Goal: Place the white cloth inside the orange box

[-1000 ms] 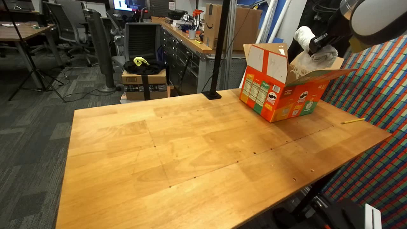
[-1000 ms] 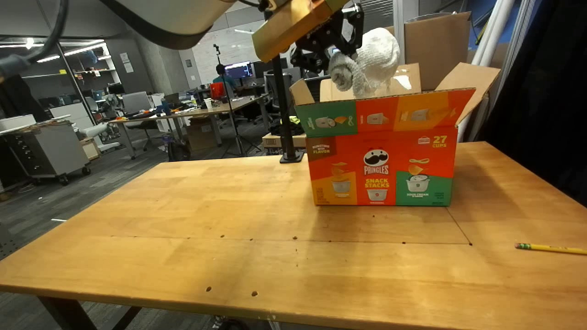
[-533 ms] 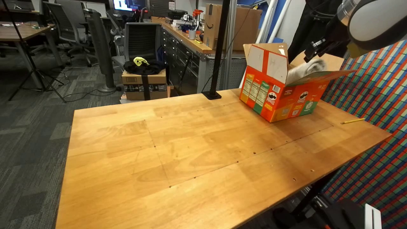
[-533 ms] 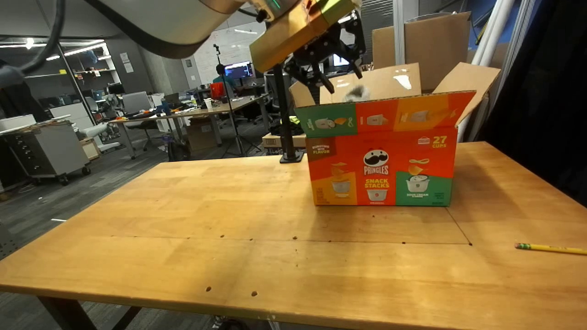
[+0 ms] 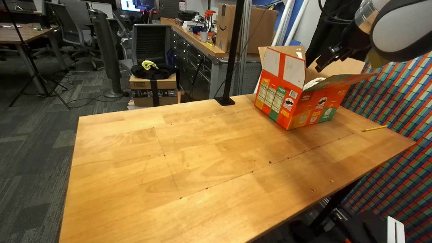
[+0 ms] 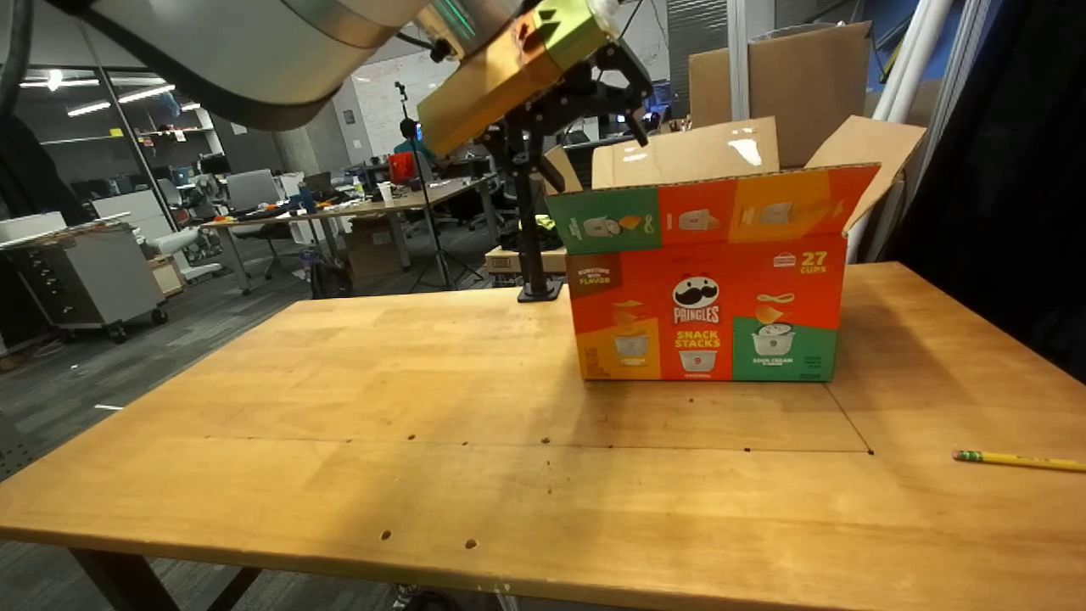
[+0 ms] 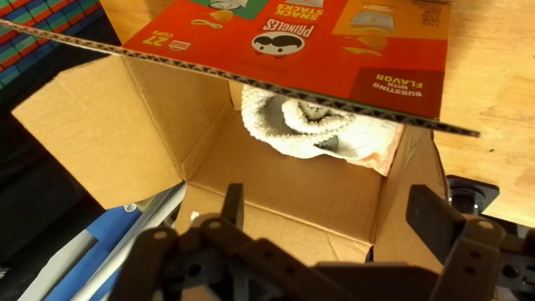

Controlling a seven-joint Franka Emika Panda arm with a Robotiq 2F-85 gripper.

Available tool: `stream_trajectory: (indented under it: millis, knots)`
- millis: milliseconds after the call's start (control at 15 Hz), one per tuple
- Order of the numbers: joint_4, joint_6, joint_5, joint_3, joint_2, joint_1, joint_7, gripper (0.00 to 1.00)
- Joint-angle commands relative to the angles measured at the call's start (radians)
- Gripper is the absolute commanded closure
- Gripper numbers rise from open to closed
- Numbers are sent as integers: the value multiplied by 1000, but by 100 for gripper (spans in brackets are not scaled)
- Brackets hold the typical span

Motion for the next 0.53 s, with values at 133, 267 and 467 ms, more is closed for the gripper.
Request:
stream_trajectory:
  millis: [133, 267, 467]
  knots:
    - [-15, -3, -35, 44, -40, -29, 49, 0]
    - [-24, -3, -44, 62, -59, -46, 65, 0]
    - [-28, -3, -45, 64, -64, -52, 66, 0]
